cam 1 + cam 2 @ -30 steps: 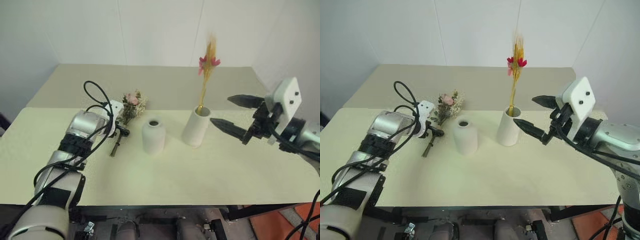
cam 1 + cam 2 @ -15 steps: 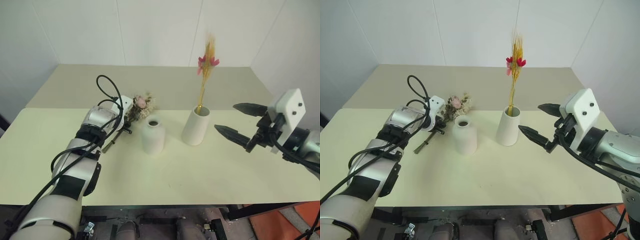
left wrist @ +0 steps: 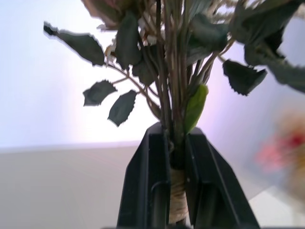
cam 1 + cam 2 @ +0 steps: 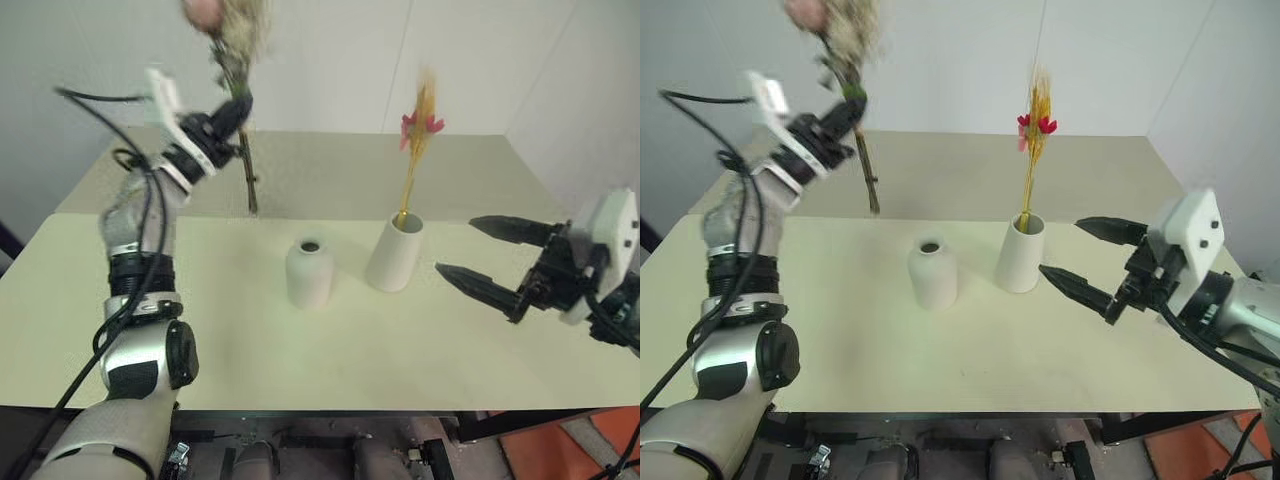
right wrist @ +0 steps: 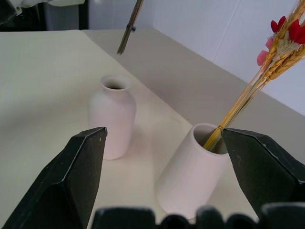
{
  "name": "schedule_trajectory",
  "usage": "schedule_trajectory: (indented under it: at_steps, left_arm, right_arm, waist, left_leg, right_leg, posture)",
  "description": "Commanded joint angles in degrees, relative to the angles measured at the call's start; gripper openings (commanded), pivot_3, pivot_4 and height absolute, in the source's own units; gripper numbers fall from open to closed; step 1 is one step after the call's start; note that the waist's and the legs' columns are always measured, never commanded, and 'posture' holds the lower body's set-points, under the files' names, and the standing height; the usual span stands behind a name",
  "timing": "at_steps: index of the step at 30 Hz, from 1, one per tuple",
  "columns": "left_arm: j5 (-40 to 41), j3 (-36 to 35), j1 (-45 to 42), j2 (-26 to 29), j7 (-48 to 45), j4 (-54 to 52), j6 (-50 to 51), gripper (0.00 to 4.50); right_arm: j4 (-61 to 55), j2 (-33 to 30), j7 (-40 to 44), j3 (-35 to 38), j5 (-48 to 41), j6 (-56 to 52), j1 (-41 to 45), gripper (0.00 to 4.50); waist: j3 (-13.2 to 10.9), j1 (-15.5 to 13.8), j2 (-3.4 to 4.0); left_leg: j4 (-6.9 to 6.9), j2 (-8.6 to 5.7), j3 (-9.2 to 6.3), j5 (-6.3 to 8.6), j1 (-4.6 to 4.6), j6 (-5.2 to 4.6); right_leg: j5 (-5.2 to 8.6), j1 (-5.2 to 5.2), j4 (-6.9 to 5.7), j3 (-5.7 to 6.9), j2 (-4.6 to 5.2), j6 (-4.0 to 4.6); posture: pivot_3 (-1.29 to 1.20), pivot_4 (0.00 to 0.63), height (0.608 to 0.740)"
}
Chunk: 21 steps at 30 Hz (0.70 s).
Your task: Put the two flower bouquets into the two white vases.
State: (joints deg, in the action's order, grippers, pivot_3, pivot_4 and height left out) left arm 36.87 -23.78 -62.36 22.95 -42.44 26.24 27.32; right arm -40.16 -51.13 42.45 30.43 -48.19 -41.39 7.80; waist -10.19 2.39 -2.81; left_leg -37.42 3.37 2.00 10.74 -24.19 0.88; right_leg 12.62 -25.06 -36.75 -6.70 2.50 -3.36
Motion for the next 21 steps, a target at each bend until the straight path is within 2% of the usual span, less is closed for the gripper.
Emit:
schedule_trajectory:
  at_steps: [1,10,15,21]
  left_arm:
    - [11.5,-5.1,-2.6,0.7,-5.8,-1.7,6.5,0.14]
    - [12.3,2.7,-0.3,-2.0,-14.2,-4.2,9.5,0.14]
    - [10.1,4.2,0.4,-4.7,-16.2,-2.4,3.8,0.14]
    - [6.5,7.3,0.8,-5.2,-20.1,1.3,0.1,0.14]
  right_arm:
    - [-1.8,-0.8,-0.6,1.8,1.4,2.1,-1.4,4.50]
    - [-5.6,1.1,-4.5,1.9,2.4,2.3,-5.9,4.50]
    - [-6.8,1.7,-5.8,3.4,3.1,2.9,-8.5,4.50]
    - [-7.5,1.5,-6.9,4.5,2.4,2.9,-9.7,4.50]
  waist:
    - [0.0,0.2,0.00]
    - [0.0,-0.1,0.00]
    - [0.0,0.1,0.00]
    - [0.0,0.2,0.00]
  left_leg:
    - [-0.03,0.00,0.00,0.00,0.05,0.00]
    - [-0.26,-0.01,-0.13,0.00,-0.05,0.00]
    - [-0.29,-0.01,-0.16,0.00,-0.04,0.00]
    - [-0.29,-0.02,-0.18,0.00,-0.02,0.00]
  right_leg:
    - [0.00,0.04,-0.02,0.00,0.00,-0.01]
    - [-0.01,0.13,0.01,0.10,0.00,-0.03]
    - [-0.01,0.13,-0.01,0.10,-0.01,-0.03]
    - [-0.01,0.14,-0.02,0.09,-0.01,-0.02]
  posture:
    - [0.00,0.150,0.740]
    - [0.00,0.150,0.740]
    - [0.00,0.150,0.740]
    - [0.00,0.150,0.740]
